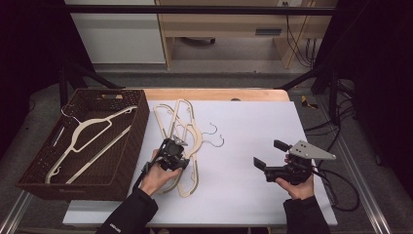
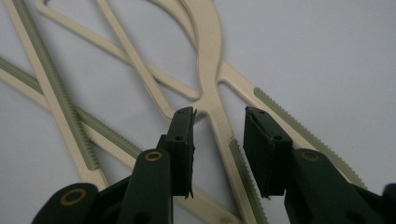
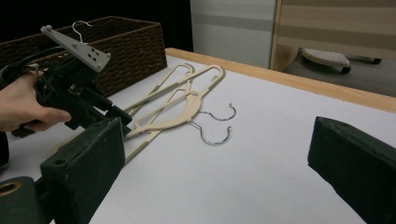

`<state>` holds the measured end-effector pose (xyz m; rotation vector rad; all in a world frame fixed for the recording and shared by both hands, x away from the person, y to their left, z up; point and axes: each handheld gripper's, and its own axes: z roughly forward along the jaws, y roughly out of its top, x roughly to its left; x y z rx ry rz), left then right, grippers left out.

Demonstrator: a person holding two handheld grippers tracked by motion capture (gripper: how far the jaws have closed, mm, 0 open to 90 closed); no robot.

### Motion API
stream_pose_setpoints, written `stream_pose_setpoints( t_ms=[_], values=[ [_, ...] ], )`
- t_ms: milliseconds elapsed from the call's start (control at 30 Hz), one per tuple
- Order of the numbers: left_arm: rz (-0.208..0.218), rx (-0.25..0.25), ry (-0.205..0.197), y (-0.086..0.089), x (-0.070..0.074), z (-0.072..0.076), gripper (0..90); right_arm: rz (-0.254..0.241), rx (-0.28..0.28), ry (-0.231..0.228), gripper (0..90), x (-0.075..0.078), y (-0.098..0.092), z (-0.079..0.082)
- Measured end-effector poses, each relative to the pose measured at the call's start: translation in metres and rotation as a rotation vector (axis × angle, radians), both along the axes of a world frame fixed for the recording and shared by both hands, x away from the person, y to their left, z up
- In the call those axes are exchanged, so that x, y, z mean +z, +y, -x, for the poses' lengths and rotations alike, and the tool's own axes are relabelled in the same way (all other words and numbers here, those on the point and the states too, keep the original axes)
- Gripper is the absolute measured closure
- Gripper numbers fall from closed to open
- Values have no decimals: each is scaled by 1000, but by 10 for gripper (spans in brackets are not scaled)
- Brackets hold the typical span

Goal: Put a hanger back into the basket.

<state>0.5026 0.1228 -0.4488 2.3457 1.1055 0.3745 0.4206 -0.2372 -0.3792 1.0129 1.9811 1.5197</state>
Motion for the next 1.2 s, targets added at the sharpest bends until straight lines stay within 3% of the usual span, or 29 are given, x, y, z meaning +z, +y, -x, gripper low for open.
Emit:
stream_pose_setpoints(
  t_ms=[100,267,567,667,800,1200],
  values=[
    [23,4,10,-1,-7,-1,643,-3,3,3,40,0,1,0],
    [0,11,0,-8,-12,2,661,3,4,4,40,-1,2,-1],
    [-18,84,-1,-14,-11,7,776,10,17,14,43,-4,8,-2],
    [2,68,0,-11,-10,10,796,19,34,25,44,-7,14,-4],
    [-1,52,-31,-7,-5,15,797,42,54,36,48,-12,23,-7],
    [127,29,-112,22,28,34,800,92,121,85,64,-30,57,-15]
  ],
)
